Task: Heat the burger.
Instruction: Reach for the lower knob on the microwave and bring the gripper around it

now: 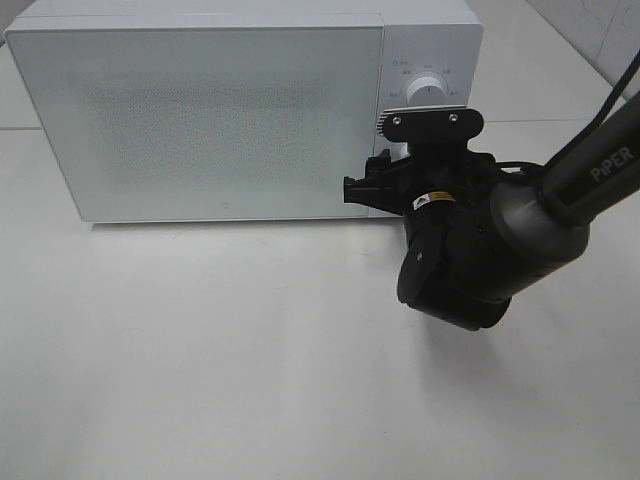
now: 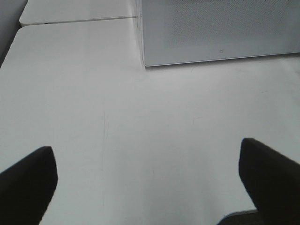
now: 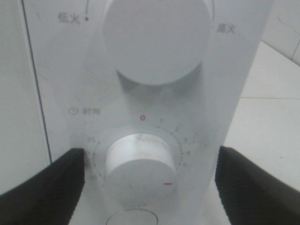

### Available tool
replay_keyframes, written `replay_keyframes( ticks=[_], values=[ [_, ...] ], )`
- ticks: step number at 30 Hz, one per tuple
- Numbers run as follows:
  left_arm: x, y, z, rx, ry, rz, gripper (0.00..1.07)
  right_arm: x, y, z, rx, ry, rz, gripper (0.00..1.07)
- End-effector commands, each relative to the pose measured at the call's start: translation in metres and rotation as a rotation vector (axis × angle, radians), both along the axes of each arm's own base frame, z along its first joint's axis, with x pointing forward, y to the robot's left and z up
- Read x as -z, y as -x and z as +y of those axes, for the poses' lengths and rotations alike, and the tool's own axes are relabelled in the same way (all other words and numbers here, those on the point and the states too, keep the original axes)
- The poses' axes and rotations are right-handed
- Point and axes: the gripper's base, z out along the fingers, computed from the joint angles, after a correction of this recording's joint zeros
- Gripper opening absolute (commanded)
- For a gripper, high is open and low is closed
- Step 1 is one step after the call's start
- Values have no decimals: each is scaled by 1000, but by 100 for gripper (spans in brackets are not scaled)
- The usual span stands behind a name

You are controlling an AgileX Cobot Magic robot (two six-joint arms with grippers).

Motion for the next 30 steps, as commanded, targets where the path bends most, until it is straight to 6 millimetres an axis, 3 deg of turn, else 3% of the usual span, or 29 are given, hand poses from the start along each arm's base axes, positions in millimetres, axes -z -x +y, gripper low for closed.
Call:
replay_keyframes(
  ticks=[1, 30],
  values=[
    [0, 2, 0, -3, -1, -28, 98, -18, -4, -8, 63, 26, -193, 75],
    [0, 2, 0, -3, -1, -28, 98, -11, -4, -8, 66, 12, -183, 75]
  ],
)
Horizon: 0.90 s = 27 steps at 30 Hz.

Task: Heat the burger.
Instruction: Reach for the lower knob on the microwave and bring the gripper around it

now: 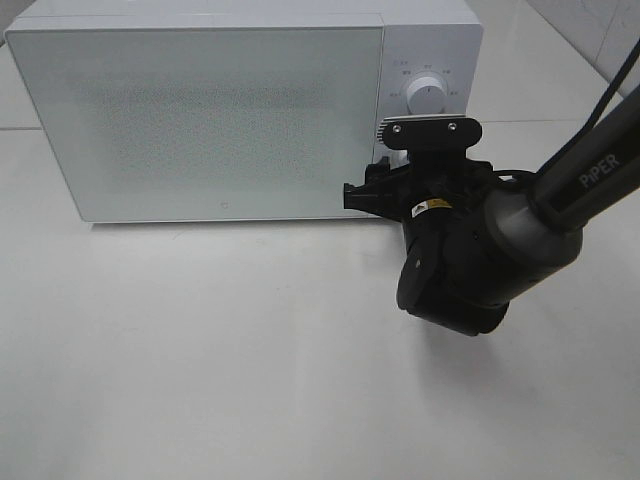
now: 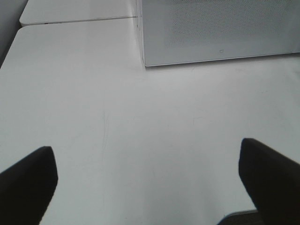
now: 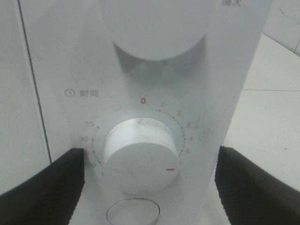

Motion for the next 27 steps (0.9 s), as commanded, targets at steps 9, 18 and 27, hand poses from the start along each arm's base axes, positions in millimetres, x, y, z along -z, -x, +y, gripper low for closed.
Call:
replay_keyframes(
  ticks=[9, 18, 27],
  values=[
    [0, 2, 0, -3, -1, -28, 98, -19, -4, -7, 65, 17, -192, 65],
    [0, 2, 0, -3, -1, -28, 98, -20, -4, -7, 62, 41, -193, 46],
    [0, 2, 0, -3, -1, -28, 98, -20, -4, -7, 57, 81, -187, 16]
  ],
)
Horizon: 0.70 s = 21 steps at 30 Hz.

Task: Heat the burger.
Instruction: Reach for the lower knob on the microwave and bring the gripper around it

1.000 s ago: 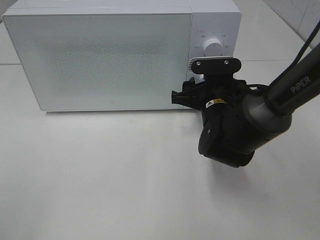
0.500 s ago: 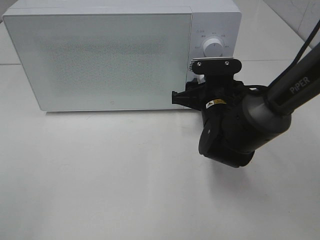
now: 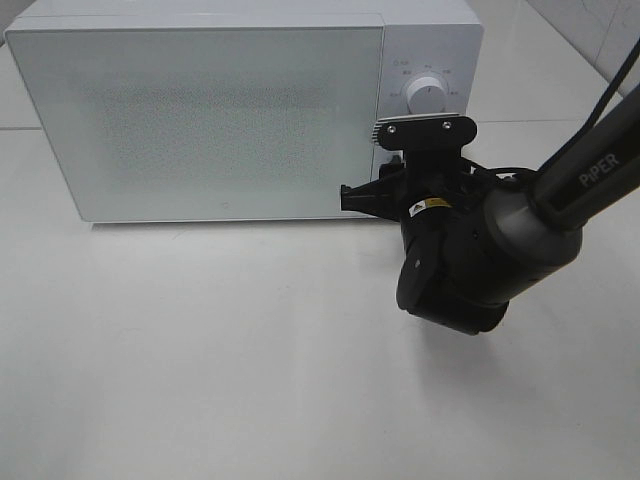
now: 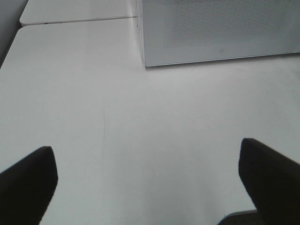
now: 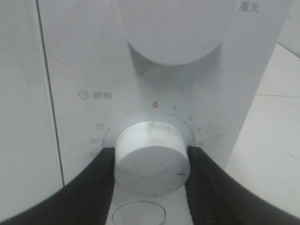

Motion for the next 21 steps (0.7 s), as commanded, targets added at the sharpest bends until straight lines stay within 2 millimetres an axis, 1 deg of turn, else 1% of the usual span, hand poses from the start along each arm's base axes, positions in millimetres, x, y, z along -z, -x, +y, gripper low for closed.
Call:
replay_keyframes(
  ticks=[1, 2, 3, 4, 6, 16, 21],
  values=[
    [0, 2, 0, -3, -1, -28, 98, -20, -3, -8, 77, 50, -191, 13],
    [0, 2, 0, -3, -1, -28, 98, -20, -3, -8, 77, 50, -191, 13],
    [0, 2, 0, -3, -1, -28, 98, -20, -3, -8, 77, 50, -191, 9],
    [0, 2, 0, -3, -1, -28, 98, -20, -3, -8, 77, 50, -191, 8],
    [0, 2, 0, -3, -1, -28, 98, -20, -3, -8, 77, 50, -191, 7],
    [0, 2, 0, -3, -1, -28, 98, -20, -3, -8, 77, 50, -191, 8],
    [0, 2, 0, -3, -1, -28, 98, -20, -3, -8, 77, 50, -191, 6]
  ],
)
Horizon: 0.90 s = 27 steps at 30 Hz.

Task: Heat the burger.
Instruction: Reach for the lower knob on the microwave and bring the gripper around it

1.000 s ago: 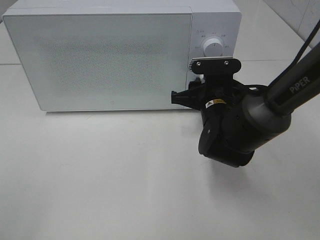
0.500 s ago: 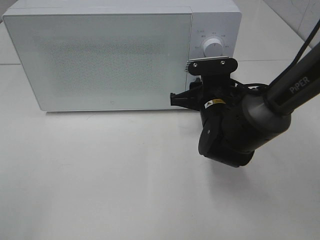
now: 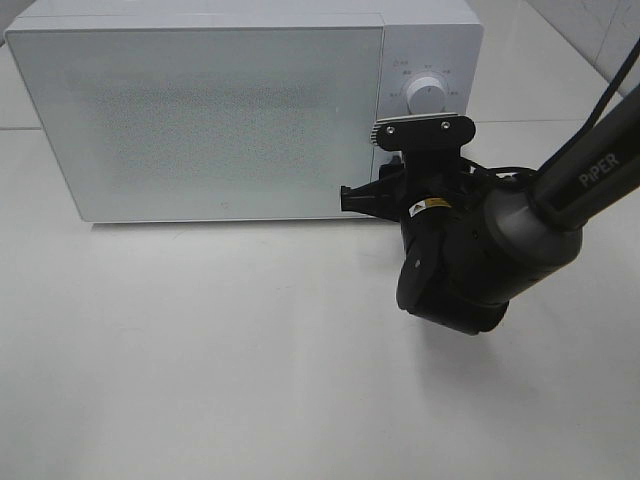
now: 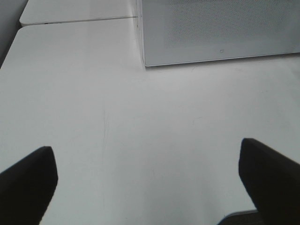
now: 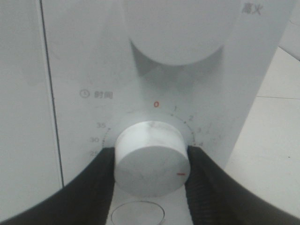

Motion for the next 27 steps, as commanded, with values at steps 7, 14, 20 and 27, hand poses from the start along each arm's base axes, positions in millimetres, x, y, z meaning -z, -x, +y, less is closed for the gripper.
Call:
replay_keyframes(
  ticks=[7, 14, 20, 27],
  values=[
    [0, 2, 0, -3, -1, -28, 98, -20, -3, -8, 81, 15, -196, 5],
    [0, 2, 0, -3, -1, -28, 98, -20, -3, -8, 88, -72, -211, 5],
    [0, 2, 0, -3, -1, -28, 98, -20, -3, -5, 74, -184, -234, 5],
    [0, 2, 0, -3, -1, -28, 98, -21, -4, -4, 78, -370, -258, 6]
  ],
)
